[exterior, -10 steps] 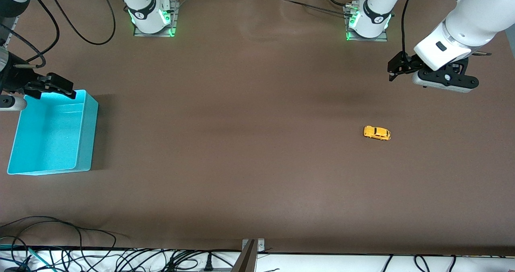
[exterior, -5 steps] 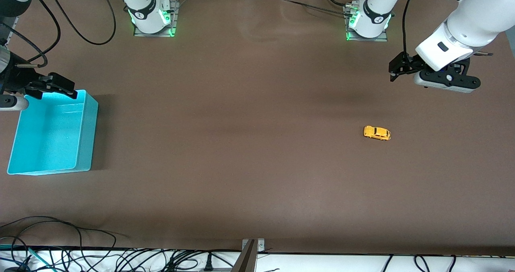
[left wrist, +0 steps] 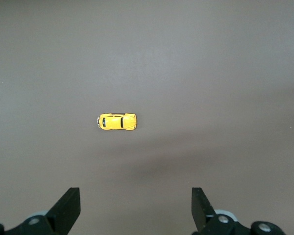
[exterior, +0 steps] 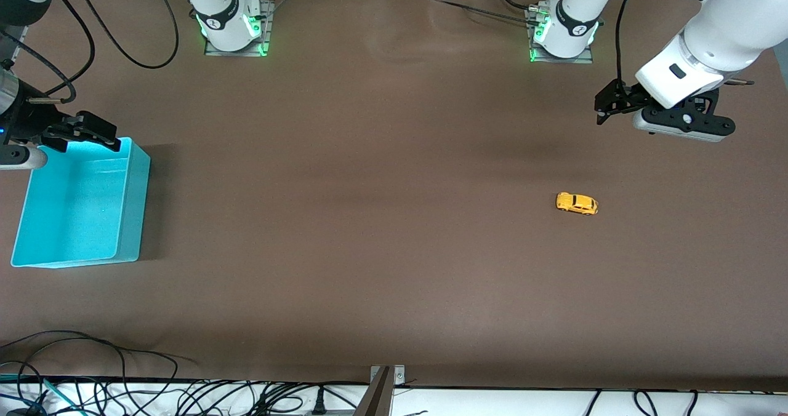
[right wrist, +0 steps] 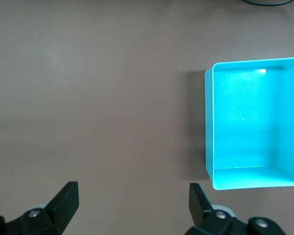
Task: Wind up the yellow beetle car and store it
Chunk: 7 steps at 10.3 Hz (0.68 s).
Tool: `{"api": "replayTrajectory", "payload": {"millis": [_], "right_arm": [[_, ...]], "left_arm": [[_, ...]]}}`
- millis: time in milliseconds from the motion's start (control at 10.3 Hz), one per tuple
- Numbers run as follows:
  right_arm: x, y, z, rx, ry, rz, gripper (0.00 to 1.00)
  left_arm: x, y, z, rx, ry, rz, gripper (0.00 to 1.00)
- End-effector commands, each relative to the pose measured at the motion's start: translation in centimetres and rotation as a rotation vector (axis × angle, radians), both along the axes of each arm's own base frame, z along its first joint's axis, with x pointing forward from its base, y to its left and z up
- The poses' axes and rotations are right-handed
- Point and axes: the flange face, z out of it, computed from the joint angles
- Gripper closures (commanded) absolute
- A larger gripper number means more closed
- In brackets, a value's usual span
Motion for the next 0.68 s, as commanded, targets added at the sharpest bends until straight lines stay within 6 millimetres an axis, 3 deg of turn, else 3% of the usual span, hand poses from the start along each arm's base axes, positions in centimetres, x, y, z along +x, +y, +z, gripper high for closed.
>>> {"api": "replayTrajectory", "payload": {"millis": [0,584], "right_arm": [[0.2,0.2,0.23,0.027,-0.003,-0.003,0.0],[0.2,-0.05,0.23,0.054,-0.002,-0.002,0.0]], "left_arm": [[0.34,-0.05,0.66,0.009,0.004,-0.022,0.0],[0.29,-0.3,0.66,0.01,0.004,-0.023,0.0]]}}
